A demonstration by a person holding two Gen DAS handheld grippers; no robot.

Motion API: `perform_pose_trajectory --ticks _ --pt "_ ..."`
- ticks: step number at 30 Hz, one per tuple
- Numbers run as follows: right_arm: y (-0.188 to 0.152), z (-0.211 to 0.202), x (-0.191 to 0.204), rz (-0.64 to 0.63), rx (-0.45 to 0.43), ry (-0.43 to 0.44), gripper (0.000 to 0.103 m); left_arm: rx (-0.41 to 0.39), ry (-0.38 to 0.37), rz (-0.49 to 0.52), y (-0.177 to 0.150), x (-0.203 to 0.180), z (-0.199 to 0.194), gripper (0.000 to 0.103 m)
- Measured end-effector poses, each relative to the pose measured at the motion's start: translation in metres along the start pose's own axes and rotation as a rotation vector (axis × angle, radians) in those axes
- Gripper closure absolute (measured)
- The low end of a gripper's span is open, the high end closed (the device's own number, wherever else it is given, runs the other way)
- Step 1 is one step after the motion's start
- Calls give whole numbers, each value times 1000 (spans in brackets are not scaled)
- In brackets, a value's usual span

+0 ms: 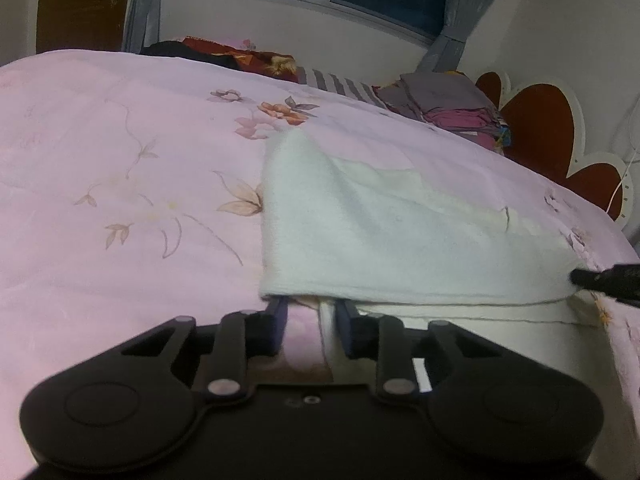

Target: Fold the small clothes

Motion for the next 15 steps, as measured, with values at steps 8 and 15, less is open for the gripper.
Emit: perform_pose_trajectory --ticks 8,15 --pt "2 -25 -45 63 -31 -80 98 16 -7 23 1 0 -1 82" --pt "0 -30 -48 80 -38 -71 98 23 -3 28 2 -1 0 82"
Point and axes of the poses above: each gripper's, at about its wrist camera, not at the fingertips, and z roughly the way its jaws point, x to its left, y to its top, the point moved 5 cm from there along z, roughly the way its jaws point, and after that the axes turned 8 degrees about -y, right-handed, at the moved point
